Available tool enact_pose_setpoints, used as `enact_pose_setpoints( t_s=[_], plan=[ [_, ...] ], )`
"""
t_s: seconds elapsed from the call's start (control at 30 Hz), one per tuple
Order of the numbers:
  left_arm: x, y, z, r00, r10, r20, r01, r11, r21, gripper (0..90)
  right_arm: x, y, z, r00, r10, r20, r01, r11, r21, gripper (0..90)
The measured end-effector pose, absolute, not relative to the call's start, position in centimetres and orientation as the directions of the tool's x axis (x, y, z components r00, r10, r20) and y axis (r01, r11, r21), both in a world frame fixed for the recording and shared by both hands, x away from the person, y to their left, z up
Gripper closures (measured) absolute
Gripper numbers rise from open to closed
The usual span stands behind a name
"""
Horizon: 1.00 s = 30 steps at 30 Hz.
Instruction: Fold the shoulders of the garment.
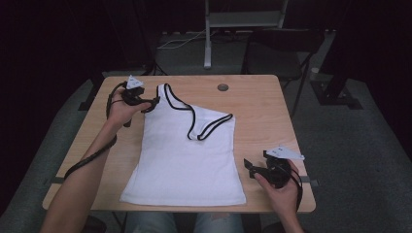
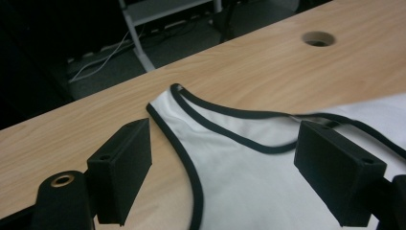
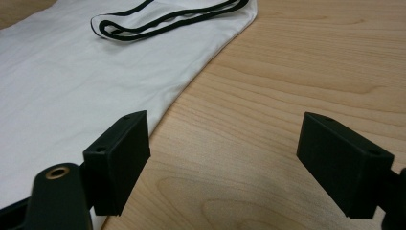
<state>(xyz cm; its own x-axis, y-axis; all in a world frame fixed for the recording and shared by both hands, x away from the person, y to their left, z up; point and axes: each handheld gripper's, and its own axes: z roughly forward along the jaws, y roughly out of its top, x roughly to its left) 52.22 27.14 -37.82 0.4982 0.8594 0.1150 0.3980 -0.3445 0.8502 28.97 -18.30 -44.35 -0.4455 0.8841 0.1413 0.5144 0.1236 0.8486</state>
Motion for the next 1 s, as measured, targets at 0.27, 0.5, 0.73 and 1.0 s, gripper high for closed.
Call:
enact_pose_setpoints(
  t_s=[0.27, 0.5, 0.73, 1.0],
  plan=[
    [56.0, 26.6, -39.2, 0.442, 0.896, 0.048, 0.499, -0.29, 0.817, 26.6, 29.0, -18.3, -44.4, -0.454, 0.88, 0.141, 0.514, 0.129, 0.848, 18.1],
    [58.0, 26.6, -40.7, 0.378, 0.924, 0.056, 0.563, -0.278, 0.778, 29.8, 29.0, -18.3, -44.4, -0.457, 0.877, 0.146, 0.516, 0.128, 0.847, 18.1],
    [59.0, 26.4, -42.1, 0.351, 0.936, 0.04, 0.605, -0.259, 0.753, 32.9, 29.0, -18.4, -44.4, -0.462, 0.875, 0.142, 0.515, 0.134, 0.847, 18.1],
    [59.7, 25.8, -43.2, 0.345, 0.938, 0.03, 0.628, -0.254, 0.736, 33.0, 28.9, -18.3, -44.3, -0.465, 0.874, 0.14, 0.512, 0.137, 0.848, 18.1]
  ],
)
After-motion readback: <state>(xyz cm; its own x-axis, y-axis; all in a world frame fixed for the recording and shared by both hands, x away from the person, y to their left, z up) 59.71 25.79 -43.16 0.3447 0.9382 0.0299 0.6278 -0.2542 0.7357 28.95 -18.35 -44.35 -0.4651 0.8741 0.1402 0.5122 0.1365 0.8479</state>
